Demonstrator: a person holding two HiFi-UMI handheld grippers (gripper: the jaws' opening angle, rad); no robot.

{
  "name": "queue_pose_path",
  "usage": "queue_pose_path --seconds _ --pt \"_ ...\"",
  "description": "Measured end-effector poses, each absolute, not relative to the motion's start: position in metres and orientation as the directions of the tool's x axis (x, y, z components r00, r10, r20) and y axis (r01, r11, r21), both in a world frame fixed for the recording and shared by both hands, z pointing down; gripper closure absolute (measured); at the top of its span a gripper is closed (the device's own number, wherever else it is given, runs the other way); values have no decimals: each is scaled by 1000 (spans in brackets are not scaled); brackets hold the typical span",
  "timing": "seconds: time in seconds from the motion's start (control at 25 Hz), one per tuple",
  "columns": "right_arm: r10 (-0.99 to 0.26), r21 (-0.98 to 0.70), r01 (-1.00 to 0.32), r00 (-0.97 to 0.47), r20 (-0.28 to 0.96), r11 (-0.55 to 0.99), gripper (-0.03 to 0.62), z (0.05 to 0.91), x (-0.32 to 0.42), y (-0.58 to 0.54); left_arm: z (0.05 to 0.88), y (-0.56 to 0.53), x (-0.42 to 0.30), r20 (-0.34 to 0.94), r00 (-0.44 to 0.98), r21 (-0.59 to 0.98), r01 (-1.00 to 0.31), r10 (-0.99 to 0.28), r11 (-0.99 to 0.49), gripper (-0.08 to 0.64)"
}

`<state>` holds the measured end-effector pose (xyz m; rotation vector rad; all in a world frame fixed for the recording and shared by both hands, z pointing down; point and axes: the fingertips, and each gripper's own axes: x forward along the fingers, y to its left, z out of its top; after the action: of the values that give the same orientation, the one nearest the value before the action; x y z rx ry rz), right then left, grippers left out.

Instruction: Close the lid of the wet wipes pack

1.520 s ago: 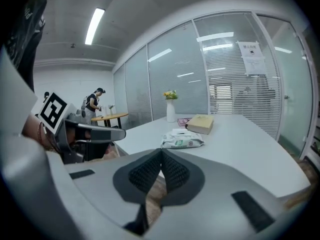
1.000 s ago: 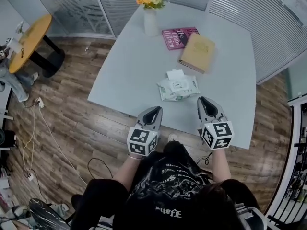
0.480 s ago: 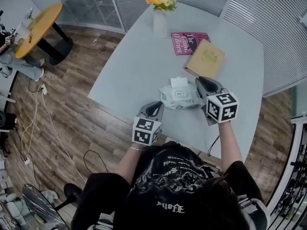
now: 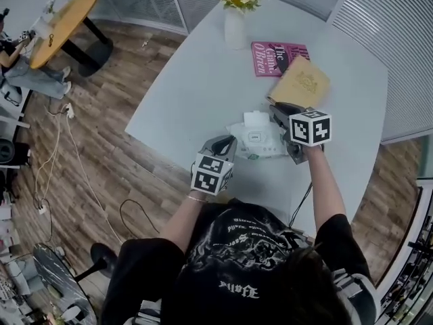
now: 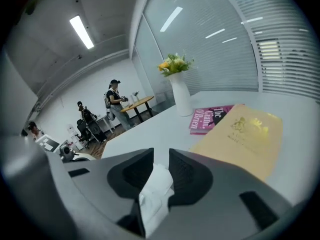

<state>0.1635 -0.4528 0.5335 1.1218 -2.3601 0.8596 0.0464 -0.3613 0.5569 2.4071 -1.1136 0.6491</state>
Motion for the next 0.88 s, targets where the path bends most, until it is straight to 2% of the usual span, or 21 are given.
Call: queue_pose_path --seconds 0.32,0.6,0.76,0.88 --pt "-464 -499 -760 -650 601 418 455 583 167 -462 586 -368 57 639 543 186 -796 -544 -577 545" --pt "-391 -592 -697 -717 577 404 453 604 161 -461 605 -363 61 693 520 166 -788 -499 -592 545" --pt "-355 -592 -677 -735 578 437 467 610 158 -459 607 -365 62 696 521 166 -786 -494 -595 545" --pt "-346 -581 -670 -739 578 461 511 610 156 -456 608 -364 62 698 518 168 -789 -495 -590 545"
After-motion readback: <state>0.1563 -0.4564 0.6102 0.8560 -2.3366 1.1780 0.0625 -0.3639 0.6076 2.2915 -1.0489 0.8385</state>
